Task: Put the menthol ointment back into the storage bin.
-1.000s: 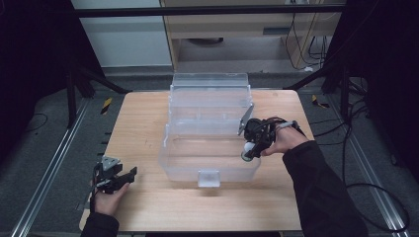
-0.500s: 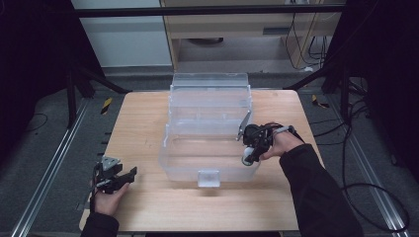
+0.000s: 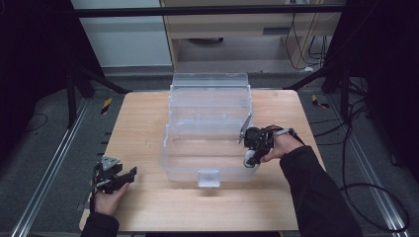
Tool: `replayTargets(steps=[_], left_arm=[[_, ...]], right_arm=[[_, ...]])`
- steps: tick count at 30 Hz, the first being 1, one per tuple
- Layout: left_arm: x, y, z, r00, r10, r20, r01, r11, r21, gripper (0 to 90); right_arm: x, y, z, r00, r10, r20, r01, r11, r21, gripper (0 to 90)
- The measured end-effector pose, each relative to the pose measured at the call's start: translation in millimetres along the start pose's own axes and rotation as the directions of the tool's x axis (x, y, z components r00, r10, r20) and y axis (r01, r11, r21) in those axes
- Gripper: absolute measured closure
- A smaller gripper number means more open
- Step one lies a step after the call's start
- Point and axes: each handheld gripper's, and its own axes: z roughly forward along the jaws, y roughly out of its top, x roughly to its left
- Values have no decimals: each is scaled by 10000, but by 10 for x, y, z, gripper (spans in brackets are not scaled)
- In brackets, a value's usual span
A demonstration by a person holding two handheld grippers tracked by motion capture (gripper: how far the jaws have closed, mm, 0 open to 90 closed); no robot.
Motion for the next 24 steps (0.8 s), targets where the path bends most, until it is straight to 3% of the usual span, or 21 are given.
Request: replayTargets(steps=[24], left_arm=[[8, -1, -1, 10000, -28, -3, 28, 10000, -35, 402]], right_arm=[[17, -42, 167, 9995, 2, -309, -3, 10000, -32, 501]])
